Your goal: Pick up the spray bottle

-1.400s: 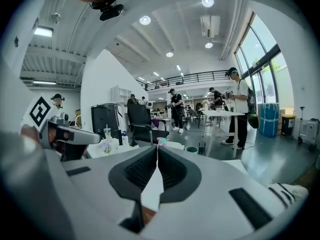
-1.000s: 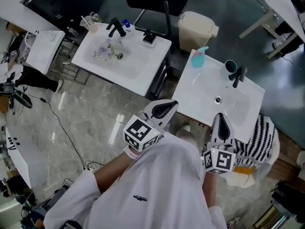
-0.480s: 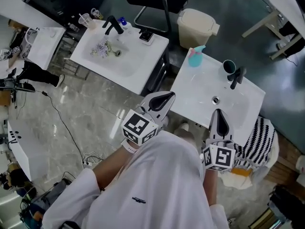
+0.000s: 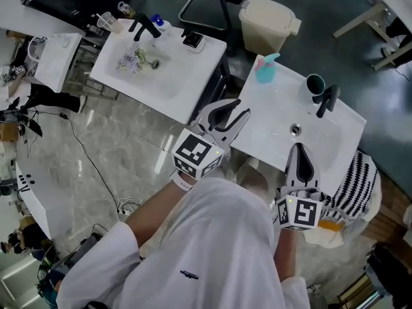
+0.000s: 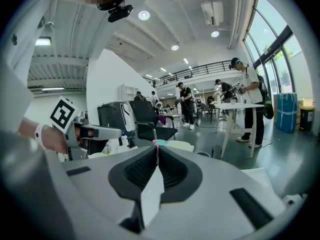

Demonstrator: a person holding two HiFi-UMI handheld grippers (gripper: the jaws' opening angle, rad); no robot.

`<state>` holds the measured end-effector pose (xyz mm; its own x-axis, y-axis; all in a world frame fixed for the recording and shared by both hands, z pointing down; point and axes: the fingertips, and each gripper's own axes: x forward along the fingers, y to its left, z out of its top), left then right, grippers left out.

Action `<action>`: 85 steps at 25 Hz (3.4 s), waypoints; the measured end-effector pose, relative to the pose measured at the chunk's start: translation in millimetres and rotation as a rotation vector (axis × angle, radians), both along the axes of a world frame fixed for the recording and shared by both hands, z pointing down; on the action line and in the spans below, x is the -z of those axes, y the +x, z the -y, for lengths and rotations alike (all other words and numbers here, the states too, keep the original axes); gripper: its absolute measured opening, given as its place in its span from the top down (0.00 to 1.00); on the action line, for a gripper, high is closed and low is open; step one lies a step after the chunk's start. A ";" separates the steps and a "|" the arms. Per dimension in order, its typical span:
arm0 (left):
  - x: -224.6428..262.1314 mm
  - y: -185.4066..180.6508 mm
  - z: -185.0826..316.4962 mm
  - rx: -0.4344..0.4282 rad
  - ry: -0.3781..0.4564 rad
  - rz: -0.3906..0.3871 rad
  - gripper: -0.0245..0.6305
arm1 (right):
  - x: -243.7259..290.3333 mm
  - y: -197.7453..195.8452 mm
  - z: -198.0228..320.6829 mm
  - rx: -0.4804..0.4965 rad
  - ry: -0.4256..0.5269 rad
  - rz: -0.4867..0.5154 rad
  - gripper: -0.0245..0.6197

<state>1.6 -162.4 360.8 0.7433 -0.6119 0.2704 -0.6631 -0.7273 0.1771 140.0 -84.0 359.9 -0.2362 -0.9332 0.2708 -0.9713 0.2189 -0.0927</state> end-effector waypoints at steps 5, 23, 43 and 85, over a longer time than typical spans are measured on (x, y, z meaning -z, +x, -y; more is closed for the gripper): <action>-26.9 13.2 29.1 -0.017 -0.029 0.022 0.69 | -5.2 5.2 22.3 -0.006 -0.003 -0.004 0.95; -114.9 49.6 133.4 -0.050 -0.055 0.087 0.50 | -57.2 19.4 78.3 -0.011 -0.073 -0.024 0.95; -153.2 88.5 189.7 -0.098 -0.011 0.112 0.49 | -98.3 22.0 100.3 -0.017 -0.136 0.014 0.95; -49.9 31.2 101.3 -0.027 0.029 0.114 0.77 | -24.4 23.3 42.3 -0.065 -0.037 -0.042 0.95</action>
